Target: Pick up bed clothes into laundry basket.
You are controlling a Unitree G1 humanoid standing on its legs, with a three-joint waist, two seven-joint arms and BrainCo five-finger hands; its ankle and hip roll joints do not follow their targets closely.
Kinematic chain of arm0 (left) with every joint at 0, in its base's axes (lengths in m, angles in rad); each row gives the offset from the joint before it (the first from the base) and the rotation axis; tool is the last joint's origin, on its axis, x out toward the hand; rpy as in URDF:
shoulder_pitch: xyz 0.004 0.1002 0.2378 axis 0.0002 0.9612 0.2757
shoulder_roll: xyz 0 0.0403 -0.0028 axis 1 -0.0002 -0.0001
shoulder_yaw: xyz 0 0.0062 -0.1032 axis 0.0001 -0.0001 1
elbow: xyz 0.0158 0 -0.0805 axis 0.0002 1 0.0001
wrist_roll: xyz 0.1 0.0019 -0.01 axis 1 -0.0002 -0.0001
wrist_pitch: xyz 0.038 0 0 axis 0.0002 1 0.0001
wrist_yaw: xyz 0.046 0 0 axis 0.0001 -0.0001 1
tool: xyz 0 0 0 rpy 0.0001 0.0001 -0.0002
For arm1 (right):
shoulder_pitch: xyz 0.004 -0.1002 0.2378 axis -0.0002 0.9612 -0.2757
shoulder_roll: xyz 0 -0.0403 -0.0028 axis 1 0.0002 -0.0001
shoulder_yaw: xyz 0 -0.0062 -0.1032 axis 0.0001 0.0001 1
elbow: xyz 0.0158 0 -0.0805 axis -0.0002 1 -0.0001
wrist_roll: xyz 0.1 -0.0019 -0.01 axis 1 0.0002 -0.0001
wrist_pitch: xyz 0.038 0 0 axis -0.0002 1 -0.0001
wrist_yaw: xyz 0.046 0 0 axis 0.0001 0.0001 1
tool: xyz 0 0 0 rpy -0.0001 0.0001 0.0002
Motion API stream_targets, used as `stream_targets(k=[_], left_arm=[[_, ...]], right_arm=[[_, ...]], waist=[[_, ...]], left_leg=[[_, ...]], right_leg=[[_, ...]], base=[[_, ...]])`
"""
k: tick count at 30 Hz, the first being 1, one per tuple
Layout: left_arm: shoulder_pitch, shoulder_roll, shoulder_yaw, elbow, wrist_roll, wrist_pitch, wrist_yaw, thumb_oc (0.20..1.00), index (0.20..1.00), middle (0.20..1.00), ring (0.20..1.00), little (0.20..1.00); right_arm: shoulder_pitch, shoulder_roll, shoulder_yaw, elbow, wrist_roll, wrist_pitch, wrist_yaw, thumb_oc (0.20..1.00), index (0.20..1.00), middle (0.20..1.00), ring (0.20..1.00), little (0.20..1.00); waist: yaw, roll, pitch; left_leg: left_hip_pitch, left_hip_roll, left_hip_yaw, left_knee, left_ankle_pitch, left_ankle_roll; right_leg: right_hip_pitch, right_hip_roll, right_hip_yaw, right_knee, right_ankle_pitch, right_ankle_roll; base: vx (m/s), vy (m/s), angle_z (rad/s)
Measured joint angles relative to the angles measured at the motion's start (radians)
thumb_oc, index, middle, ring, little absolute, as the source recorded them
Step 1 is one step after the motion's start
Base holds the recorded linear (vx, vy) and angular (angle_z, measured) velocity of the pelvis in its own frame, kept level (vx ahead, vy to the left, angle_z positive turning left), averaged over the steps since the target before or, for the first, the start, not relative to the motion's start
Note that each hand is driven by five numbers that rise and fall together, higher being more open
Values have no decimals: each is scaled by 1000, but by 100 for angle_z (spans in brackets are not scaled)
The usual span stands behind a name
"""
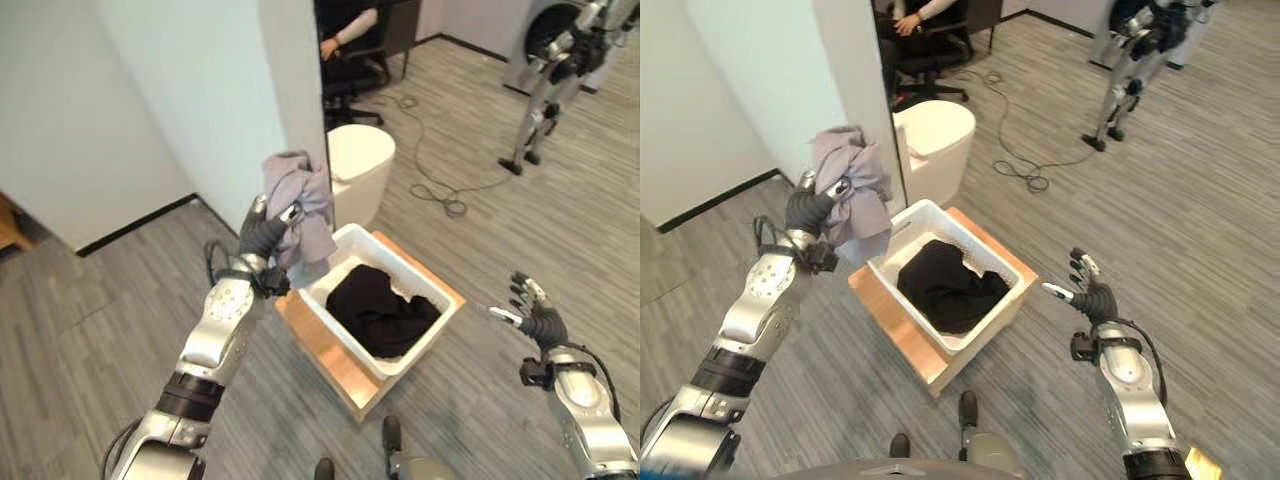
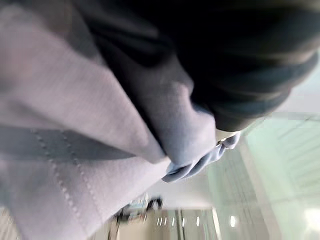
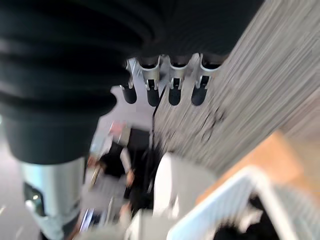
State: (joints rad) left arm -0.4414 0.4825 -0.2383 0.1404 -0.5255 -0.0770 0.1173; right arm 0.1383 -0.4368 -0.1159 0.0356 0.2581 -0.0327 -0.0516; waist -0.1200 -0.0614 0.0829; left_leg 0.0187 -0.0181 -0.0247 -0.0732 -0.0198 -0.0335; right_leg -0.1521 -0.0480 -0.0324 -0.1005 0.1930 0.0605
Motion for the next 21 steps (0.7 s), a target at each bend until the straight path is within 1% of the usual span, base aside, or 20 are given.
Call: stream_targets(k=[4,5,7,8,10,11,14,15,18,21], left_arm=[[-93,32,-70,89,32,0,12,200,200,200,200,200],[-125,55,-90,125,36,1,12,200,200,200,200,200],[-138,72,-94,148,41,2,11,200,200,200,200,200],[-158,104,-114,162,63,3,7,200,200,200,200,200],[-171,114,-115,175,70,2,4,200,200,200,200,200],[-212,129,-137,218,75,3,-1,200,200,200,200,200],[-269,159,-158,262,80,3,-3,200,200,200,200,200],[-278,160,-159,271,80,2,-2,200,200,200,200,200],[-291,203,-158,272,86,0,0,200,200,200,200,200],[-284,210,-158,272,117,1,-1,200,200,200,200,200]], right_arm=[[2,-28,-24,1,17,-1,-22,1000,1000,1000,1000,1000],[4,-27,-23,3,17,0,-22,1000,1000,1000,1000,1000],[17,-27,-23,3,17,0,-22,1000,1000,1000,1000,1000],[42,-25,-24,4,17,1,-21,1000,1000,1000,1000,1000],[61,-26,-25,5,17,4,-20,1000,1000,1000,1000,1000],[68,-26,-25,15,17,5,-17,1000,1000,1000,1000,1000],[73,-26,-28,18,17,3,-11,1000,1000,1000,1000,1000],[70,-26,-29,20,17,3,-11,1000,1000,1000,1000,1000],[82,-26,-34,27,17,-1,-11,1000,1000,1000,1000,1000],[82,-26,-35,30,17,0,-11,1000,1000,1000,1000,1000]], waist=[[-43,-14,1],[-44,-16,1],[-59,-16,1],[-68,-17,2],[-70,-18,2],[-72,-21,5],[-78,-30,19],[-80,-31,21],[-75,-43,35],[-74,-49,54]], left_leg=[[-4,-3,35,-14,4,5],[-16,-3,43,-14,4,5],[-15,-3,46,-17,4,5],[-15,-1,50,-17,4,5],[-15,1,56,-18,3,4],[-16,0,56,-19,3,4],[-19,0,59,-19,2,3],[-22,-1,60,-19,2,3],[-55,-4,74,-18,3,4],[-58,-3,81,-18,3,4]], right_leg=[[-30,2,32,-3,5,8],[-40,3,38,0,8,12],[-44,4,39,0,8,12],[-48,7,42,0,9,11],[-51,9,45,0,10,9],[-54,10,45,0,12,7],[-57,9,48,0,12,7],[-59,9,49,0,12,8],[-98,8,59,0,14,12],[-104,11,65,0,20,12]], base=[[-56,-8,-27],[19,-7,-20],[19,-6,-10],[3,-4,-8],[-29,1,-8],[-38,6,-4],[-56,-8,-2],[-1,-20,-4],[0,-11,-12],[5,-5,-7]])
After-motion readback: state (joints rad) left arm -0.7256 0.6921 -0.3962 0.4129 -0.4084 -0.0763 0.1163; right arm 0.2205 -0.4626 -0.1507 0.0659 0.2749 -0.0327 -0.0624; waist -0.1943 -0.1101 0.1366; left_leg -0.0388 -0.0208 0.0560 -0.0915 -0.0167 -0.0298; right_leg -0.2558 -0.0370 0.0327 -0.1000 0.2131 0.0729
